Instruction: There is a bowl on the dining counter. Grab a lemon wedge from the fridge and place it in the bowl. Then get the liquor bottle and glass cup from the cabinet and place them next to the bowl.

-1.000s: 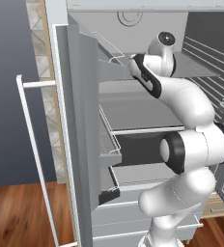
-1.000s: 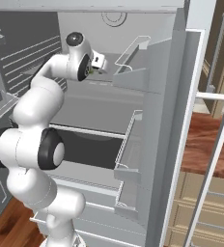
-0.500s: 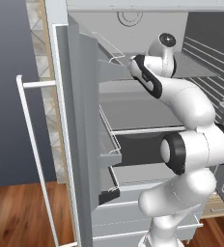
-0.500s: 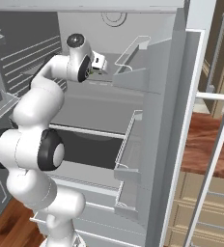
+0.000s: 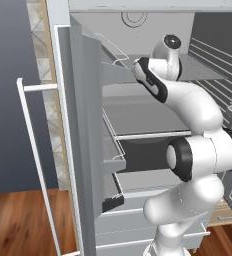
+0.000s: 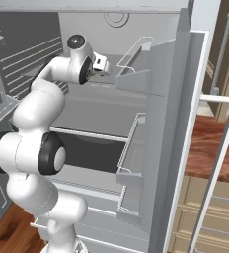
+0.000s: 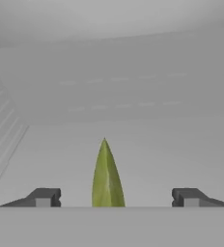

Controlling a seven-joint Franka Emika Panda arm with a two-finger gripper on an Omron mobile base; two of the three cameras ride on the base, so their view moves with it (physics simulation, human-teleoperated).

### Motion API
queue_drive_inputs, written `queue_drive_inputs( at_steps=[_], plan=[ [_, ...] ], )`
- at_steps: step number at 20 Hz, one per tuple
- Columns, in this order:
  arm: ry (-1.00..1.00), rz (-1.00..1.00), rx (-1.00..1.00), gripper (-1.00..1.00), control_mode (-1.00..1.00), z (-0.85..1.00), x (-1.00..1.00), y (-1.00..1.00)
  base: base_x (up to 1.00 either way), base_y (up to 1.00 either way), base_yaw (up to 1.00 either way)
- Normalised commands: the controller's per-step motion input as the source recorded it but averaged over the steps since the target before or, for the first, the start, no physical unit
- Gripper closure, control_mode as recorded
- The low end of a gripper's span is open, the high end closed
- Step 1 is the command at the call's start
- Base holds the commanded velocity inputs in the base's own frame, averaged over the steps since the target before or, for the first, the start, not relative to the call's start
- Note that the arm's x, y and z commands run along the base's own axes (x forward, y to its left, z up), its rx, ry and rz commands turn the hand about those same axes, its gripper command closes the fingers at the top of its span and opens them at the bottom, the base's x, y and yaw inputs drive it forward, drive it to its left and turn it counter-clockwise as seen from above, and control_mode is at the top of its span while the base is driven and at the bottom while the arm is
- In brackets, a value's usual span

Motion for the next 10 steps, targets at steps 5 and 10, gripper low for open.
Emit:
queue_drive_inputs(
  at_steps=[5,10],
  plan=[
    [0.0,0.0,0.0,1.0,-1.0,-0.33,-0.02,0.26,0.0,0.0,0.0],
    [0.01,0.02,0.0,1.0,-1.0,-0.38,-0.08,0.14,0.0,0.0,0.0]
  ],
)
